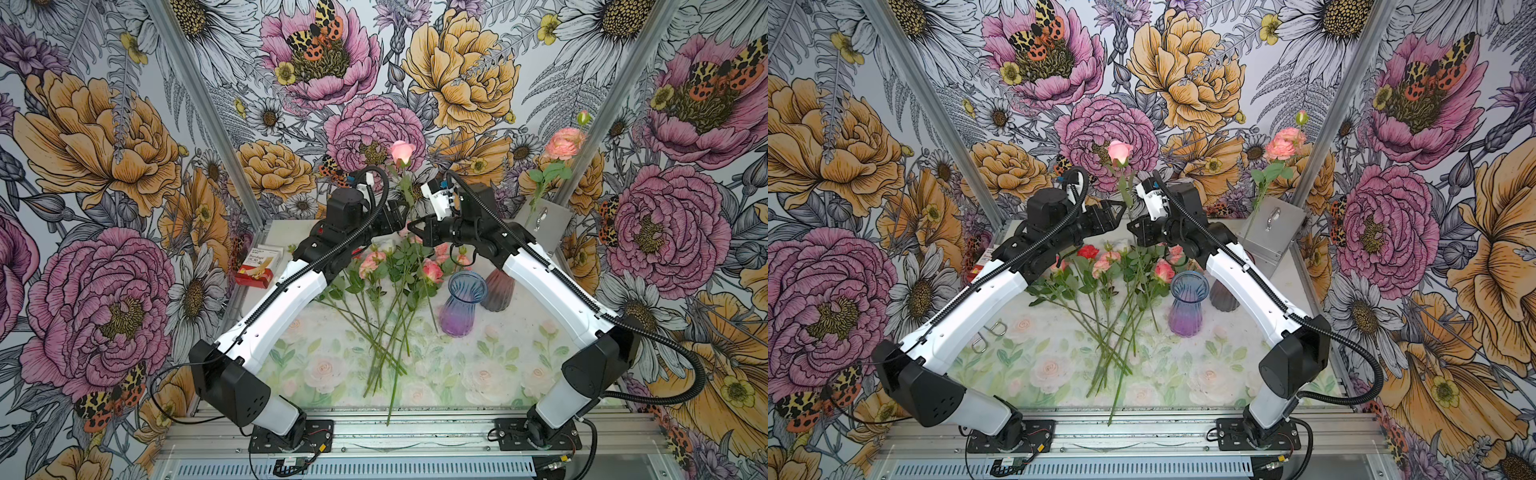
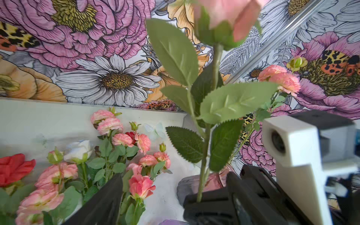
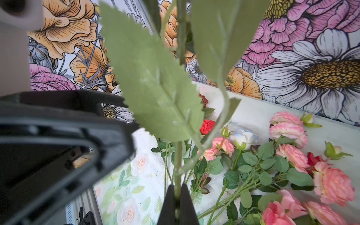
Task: Place the pink flowers into the vase
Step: Pick up the flower at the center of the board.
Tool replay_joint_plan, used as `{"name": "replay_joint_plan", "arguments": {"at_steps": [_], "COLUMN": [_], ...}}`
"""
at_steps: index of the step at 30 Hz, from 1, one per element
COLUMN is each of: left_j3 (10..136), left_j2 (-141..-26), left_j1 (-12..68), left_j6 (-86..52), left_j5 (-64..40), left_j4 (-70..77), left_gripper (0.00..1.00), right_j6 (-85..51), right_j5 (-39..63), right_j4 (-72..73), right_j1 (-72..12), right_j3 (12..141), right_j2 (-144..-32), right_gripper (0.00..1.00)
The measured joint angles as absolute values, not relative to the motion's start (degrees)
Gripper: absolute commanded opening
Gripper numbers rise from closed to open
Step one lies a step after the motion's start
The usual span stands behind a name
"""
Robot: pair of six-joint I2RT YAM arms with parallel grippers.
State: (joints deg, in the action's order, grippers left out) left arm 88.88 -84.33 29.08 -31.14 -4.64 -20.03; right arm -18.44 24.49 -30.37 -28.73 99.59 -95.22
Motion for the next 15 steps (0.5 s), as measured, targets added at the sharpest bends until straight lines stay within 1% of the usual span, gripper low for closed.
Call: {"name": "replay_joint_plan", "arguments": {"at_steps": [1,7,13,15], "left_j3": [88.1,85.8,82.6,81.7], "left_j2": [-83.0,-77.4,-75.2,-75.4], "left_j1": [28.1,23.7,23.0,23.2], "left_j6": [-31.1,-31.6,-30.7,-29.8], "left_j5": [-4.8,-5.7,-7.0,-7.4], "left_j4": [-20.0,-19.8,-19.9,-20.3], "left_gripper": [0.98,0.99,0.99,0.99], "right_j6": [-18.5,-18.6,-18.3,-18.0], "right_j5": [24.3,23.6,21.6,20.1], "right_j4": [-30.4,-30.4,-30.9,-30.9], "right_j1": [-28.3,-25.6,-21.2,-18.2], "right_j3": [99.6,99.6,101.7,103.2], "right_j2": [-95.2,-94.7,-90.7,-88.0], "right_gripper": [0.0,0.0,0.0,0.0]}}
